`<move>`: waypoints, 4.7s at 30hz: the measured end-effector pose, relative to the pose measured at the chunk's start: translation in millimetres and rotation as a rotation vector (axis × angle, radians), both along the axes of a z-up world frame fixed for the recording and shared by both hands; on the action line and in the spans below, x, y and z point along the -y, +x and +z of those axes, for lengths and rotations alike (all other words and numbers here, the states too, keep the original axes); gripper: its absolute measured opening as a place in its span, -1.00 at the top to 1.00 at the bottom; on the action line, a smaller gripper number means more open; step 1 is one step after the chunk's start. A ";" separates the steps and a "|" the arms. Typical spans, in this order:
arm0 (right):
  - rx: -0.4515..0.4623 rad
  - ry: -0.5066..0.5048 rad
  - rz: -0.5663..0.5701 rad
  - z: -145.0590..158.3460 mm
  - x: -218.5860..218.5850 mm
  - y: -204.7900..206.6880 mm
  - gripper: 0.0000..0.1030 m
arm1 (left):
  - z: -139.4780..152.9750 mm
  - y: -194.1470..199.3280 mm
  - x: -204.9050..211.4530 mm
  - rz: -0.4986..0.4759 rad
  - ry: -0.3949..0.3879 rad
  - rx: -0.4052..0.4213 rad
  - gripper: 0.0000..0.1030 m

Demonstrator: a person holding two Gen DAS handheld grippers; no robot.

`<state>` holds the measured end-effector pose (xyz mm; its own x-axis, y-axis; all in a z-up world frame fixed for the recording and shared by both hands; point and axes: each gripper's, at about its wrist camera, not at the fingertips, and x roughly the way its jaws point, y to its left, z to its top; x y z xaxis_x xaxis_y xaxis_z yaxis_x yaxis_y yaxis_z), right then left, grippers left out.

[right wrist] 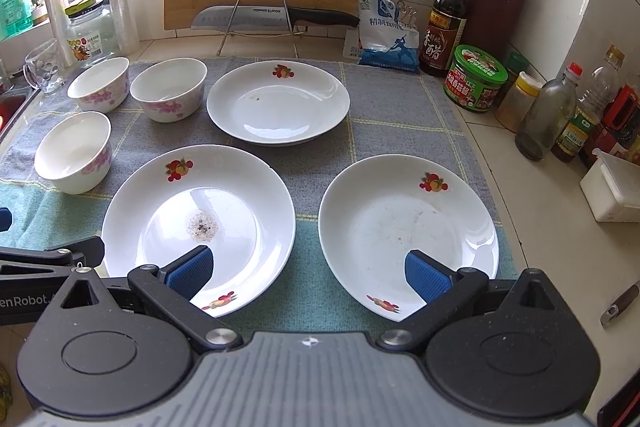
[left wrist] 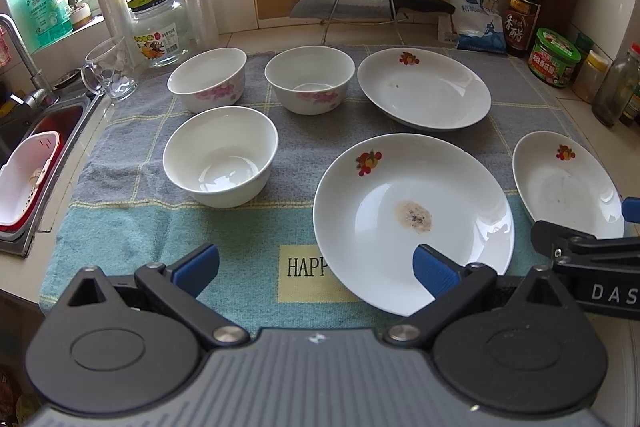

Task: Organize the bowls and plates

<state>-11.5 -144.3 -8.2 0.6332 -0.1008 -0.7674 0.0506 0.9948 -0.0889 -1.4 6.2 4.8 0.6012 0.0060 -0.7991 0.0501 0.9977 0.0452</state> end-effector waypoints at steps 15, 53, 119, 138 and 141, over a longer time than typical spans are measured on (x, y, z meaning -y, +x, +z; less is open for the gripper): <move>0.004 -0.004 0.006 2.8 -0.4 0.7 -1.00 | 1.4 0.2 1.0 0.001 0.004 0.000 -0.98; 0.142 -0.074 -0.037 12.6 -19.2 -17.1 -1.00 | 10.0 18.3 -20.4 -0.234 -0.092 0.119 -0.98; 0.205 0.058 0.134 -112.3 131.8 -20.6 -1.00 | -37.6 143.8 215.0 -0.950 0.021 -0.043 -0.97; 0.178 0.059 0.196 -109.5 138.8 -15.1 -1.00 | -76.5 185.3 256.5 -1.103 0.023 -0.338 -0.60; 0.172 0.059 0.198 -108.8 138.9 -14.2 -1.00 | -77.8 184.6 257.5 -1.119 0.027 -0.346 -0.60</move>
<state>-25.6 -283.2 -117.0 0.7575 0.0795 -0.6480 -0.1357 0.9900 -0.0372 183.2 -251.3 -73.0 0.0327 -0.3689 -0.9289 0.9132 0.3887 -0.1222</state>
